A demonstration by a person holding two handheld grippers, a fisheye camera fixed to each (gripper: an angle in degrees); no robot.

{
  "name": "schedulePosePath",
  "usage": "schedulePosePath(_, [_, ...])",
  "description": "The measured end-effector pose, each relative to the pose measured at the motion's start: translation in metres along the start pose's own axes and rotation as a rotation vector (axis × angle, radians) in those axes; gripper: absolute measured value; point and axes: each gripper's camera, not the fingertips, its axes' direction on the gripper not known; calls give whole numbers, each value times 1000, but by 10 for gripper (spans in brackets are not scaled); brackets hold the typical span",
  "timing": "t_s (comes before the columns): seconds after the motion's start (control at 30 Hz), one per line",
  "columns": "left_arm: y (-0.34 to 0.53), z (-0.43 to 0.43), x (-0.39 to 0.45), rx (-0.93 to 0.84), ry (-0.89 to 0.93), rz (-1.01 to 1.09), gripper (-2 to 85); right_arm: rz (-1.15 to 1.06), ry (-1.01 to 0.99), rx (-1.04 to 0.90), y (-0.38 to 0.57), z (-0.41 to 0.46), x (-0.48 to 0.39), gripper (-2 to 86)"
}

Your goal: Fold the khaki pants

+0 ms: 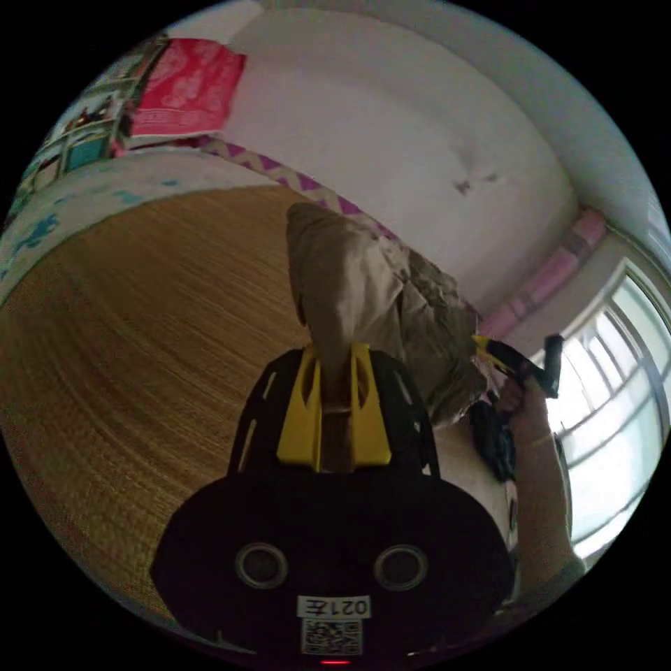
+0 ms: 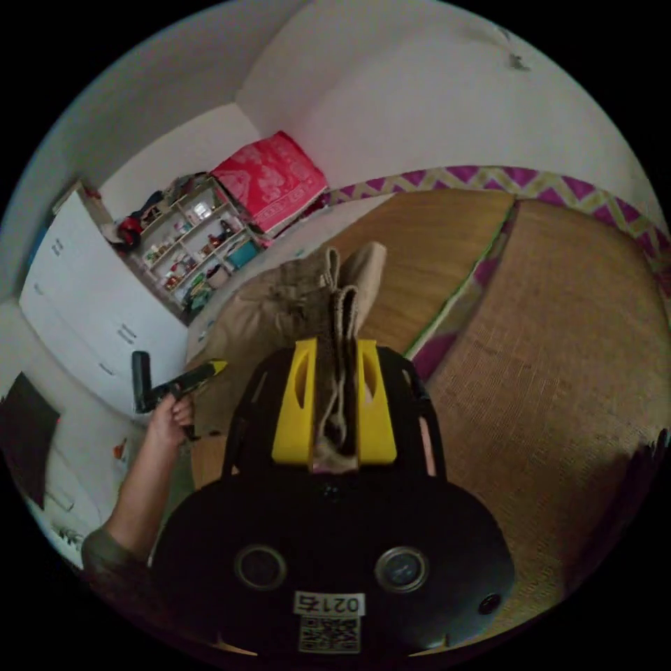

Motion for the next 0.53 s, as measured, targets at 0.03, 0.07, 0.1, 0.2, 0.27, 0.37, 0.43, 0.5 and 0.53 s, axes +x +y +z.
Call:
schedulePosePath(0.03, [2,0,-7,-14,-29,-11,75,-15,15,-18,-2,4,-7,109])
schedulePosePath(0.07, [10,-4,-19,-22,-84,-27,83,-34,41,-37,1,9,-16,116])
schedulePosePath(0.1, [23,-9,-28,-16,-134,-26,79,-61,54,-43,11,9,-23,119])
schedulePosePath(0.2, [63,-20,-30,-26,-186,55,69,-142,136,-112,53,3,-30,129])
schedulePosePath(0.27, [92,-21,-20,-64,-181,124,61,-201,193,-150,88,-8,-33,131])
schedulePosePath(0.37, [150,-23,13,-107,-151,258,42,-236,262,-168,153,-39,-34,126])
schedulePosePath(0.43, [186,-21,38,-126,-171,337,23,-224,299,-153,192,-65,-30,116])
schedulePosePath(0.5, [235,-23,74,-88,-258,449,0,-227,377,-102,238,-105,-24,85])
schedulePosePath(0.53, [247,-25,82,-66,-284,471,-2,-221,407,-90,248,-115,-21,77])
